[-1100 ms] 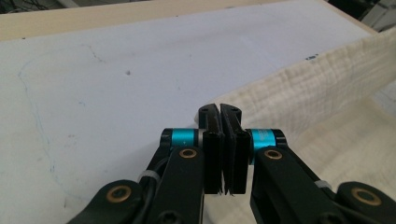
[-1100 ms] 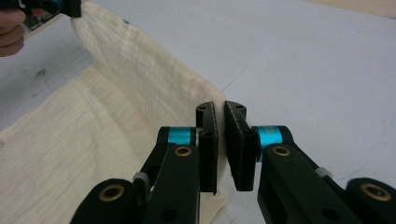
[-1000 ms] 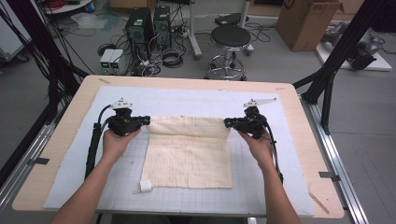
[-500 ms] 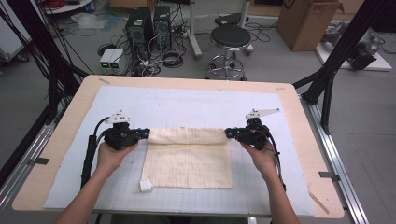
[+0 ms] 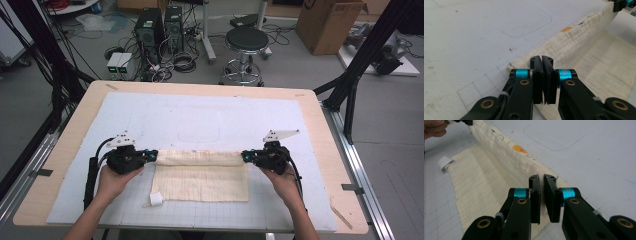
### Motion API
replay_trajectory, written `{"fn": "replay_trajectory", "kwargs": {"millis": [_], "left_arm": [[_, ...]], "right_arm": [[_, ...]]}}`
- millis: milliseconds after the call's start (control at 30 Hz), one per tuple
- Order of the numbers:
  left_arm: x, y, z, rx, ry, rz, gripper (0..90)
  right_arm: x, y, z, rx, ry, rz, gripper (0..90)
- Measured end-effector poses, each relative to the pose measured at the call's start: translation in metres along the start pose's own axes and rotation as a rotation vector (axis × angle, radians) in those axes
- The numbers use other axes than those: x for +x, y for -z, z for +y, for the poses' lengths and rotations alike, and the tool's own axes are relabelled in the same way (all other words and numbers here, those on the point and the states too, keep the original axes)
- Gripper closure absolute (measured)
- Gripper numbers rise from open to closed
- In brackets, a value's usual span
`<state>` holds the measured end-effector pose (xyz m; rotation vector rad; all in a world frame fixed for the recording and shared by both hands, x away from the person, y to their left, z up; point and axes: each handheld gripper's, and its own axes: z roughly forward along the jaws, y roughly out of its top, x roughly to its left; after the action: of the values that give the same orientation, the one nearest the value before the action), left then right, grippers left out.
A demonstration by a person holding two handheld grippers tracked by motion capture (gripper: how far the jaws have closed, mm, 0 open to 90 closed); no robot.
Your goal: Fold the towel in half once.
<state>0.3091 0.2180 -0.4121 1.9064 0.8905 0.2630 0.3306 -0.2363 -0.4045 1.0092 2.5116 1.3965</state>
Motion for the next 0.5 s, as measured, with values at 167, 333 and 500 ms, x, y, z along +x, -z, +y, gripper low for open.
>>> {"fn": "replay_trajectory", "kwargs": {"millis": [167,333,500], "left_arm": [[-0.006,0.002,-0.01,0.017,-0.01,-0.013,87.0],[-0.01,0.006,-0.017,0.023,-0.019,-0.029,86.9],[-0.018,0.011,-0.024,0.035,-0.044,-0.042,86.8]], "right_arm": [[0.006,0.001,-0.011,0.007,0.004,0.013,83.9],[0.015,0.002,-0.019,0.022,0.026,0.016,83.9],[0.023,0.004,-0.027,0.022,0.031,0.019,83.9]]}}
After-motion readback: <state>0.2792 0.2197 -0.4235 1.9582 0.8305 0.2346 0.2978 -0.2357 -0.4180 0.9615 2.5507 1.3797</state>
